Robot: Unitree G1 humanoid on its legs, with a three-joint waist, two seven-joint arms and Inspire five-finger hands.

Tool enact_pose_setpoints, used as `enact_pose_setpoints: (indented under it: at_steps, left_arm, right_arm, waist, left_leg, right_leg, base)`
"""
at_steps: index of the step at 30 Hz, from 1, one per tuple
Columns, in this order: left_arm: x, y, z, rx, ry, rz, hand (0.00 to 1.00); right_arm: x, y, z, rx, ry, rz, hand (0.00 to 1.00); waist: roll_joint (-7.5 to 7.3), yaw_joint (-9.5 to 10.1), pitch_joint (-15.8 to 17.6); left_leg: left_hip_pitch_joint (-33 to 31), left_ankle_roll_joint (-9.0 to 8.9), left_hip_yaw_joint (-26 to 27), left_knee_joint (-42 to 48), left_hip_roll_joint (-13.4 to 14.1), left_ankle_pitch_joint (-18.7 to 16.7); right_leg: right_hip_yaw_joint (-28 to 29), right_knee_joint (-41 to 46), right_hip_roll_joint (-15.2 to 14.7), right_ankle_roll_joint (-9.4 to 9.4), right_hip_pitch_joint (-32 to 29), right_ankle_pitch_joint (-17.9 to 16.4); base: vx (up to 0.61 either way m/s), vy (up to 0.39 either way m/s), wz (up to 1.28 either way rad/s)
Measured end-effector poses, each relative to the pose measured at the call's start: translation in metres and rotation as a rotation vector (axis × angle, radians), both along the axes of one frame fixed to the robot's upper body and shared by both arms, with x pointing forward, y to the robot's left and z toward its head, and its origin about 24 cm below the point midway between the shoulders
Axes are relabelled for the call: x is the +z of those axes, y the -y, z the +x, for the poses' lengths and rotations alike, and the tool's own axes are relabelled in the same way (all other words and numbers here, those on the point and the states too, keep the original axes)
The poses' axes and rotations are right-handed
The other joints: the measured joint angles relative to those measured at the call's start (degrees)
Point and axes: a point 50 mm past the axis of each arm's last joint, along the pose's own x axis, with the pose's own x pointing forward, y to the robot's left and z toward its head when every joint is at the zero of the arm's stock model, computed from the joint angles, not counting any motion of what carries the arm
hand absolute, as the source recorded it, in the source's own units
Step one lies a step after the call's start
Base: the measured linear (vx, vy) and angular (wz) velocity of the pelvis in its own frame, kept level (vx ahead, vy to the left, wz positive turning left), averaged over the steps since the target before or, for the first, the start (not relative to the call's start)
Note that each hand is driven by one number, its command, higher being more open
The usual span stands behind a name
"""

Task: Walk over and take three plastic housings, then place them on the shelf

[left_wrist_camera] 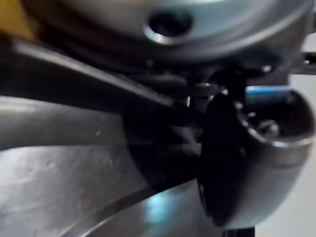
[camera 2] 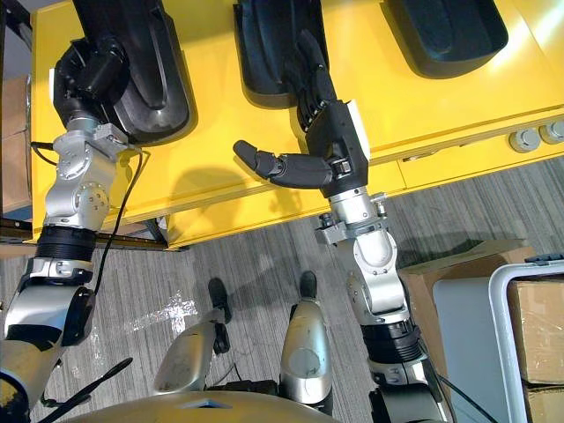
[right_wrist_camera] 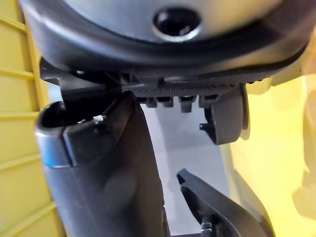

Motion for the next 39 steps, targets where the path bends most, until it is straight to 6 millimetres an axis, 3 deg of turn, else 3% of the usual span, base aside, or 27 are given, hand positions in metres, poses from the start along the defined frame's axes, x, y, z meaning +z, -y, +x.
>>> enact_pose_setpoints:
  at_steps: [6,9,12,17,21,23,26,30,35,36,39]
  left_arm:
    - [0.004,0.004,0.002,0.028,-0.015,0.124,1.0]
    - [0.003,-0.003,0.003,0.052,-0.037,0.153,1.0]
    - [-0.015,-0.012,0.003,0.062,-0.111,0.141,1.0]
    - [-0.018,-0.013,0.002,0.059,-0.137,0.137,1.0]
    - [-0.032,-0.019,-0.005,0.054,-0.155,0.072,1.0]
    - [-0.024,-0.019,-0.011,0.039,-0.08,0.037,1.0]
    - [0.01,-0.009,-0.038,-0.02,0.176,0.005,1.0]
    - [0.026,0.01,-0.082,-0.121,0.425,-0.006,1.0]
    - [-0.005,0.021,-0.122,-0.18,0.467,-0.07,1.0]
    - [-0.055,0.037,-0.144,-0.319,0.313,0.077,1.0]
    - [-0.055,0.037,-0.144,-0.319,0.313,0.077,1.0]
  right_arm:
    - [0.001,0.0,0.0,-0.012,-0.001,0.012,1.0]
    - [-0.001,0.0,0.0,-0.014,-0.007,0.012,1.0]
    - [-0.016,0.003,-0.005,-0.025,-0.065,0.022,1.0]
    - [-0.02,0.004,-0.008,-0.03,-0.08,0.024,1.0]
    - [-0.033,0.005,-0.014,-0.06,-0.119,0.064,1.0]
    - [-0.038,0.008,-0.016,-0.088,-0.138,0.079,1.0]
    - [-0.04,0.012,-0.018,-0.162,-0.138,0.074,1.0]
    - [-0.046,0.023,-0.023,-0.273,-0.138,0.042,1.0]
    - [-0.041,0.038,-0.029,-0.361,-0.102,0.038,1.0]
    - [-0.046,0.05,-0.035,-0.434,-0.118,0.077,1.0]
    - [-0.046,0.05,-0.035,-0.434,-0.118,0.077,1.0]
  waist:
    - [-0.01,0.11,0.0]
    - [-0.02,0.05,0.0]
    - [-0.07,0.15,0.0]
    - [-0.07,0.1,-0.2]
    - [-0.22,0.01,-4.3]
    - [-0.52,0.12,-5.9]
    - [-0.77,0.5,-7.9]
    - [-0.61,0.67,-12.8]
    - [0.81,1.51,-16.1]
    - [-2.73,3.27,-20.7]
    - [-2.73,3.29,-20.7]
  left_leg:
    - [-0.4,0.08,-0.3,0.0,0.0,0.3]
    - [0.2,0.08,-0.3,-0.1,0.1,0.3]
    - [4.5,0.02,-0.3,-2.2,-0.1,0.6]
    - [6.9,-0.09,-0.2,-4.1,0.0,1.3]
    - [9.0,-0.3,0.1,-5.6,0.1,1.3]
    - [9.4,-0.31,0.4,-5.6,0.1,1.3]
    - [10.7,-0.37,0.8,-5.6,0.1,1.2]
    - [11.9,-0.66,0.9,-5.7,0.2,0.7]
    - [12.7,-0.94,1.5,-5.9,0.6,-0.4]
    - [11.6,-0.81,0.1,-5.9,1.0,0.8]
    - [11.6,-0.8,0.1,-5.9,1.0,0.8]
  right_leg:
    - [-0.3,0.1,0.0,0.0,-0.2,0.0]
    - [-0.3,0.2,0.0,0.01,0.2,0.0]
    - [-0.9,-1.4,0.1,0.08,4.5,0.1]
    - [-1.2,-2.9,0.5,0.42,6.7,0.5]
    - [-1.9,-6.2,0.9,0.69,9.9,1.1]
    - [-2.3,-6.9,0.9,0.7,10.8,1.1]
    - [-2.8,-8.3,0.9,0.76,13.0,1.2]
    - [-3.6,-10.4,1.1,0.85,15.5,1.6]
    - [-4.0,-13.3,1.7,0.76,17.7,2.8]
    - [-6.8,-16.1,2.1,0.44,19.0,4.5]
    - [-6.8,-16.1,2.1,0.44,19.0,4.5]
  base:
    - [0.0,0.0,0.02]
    - [0.0,0.0,0.0]
    - [0.01,0.003,0.0]
    - [0.02,0.0,-0.01]
    - [0.06,0.014,0.01]
    - [0.07,0.002,0.08]
    - [0.03,0.002,0.04]
    - [0.02,0.002,0.05]
    - [-0.03,0.016,-0.03]
    - [0.0,0.0,0.0]
    - [0.0,0.0,0.0]
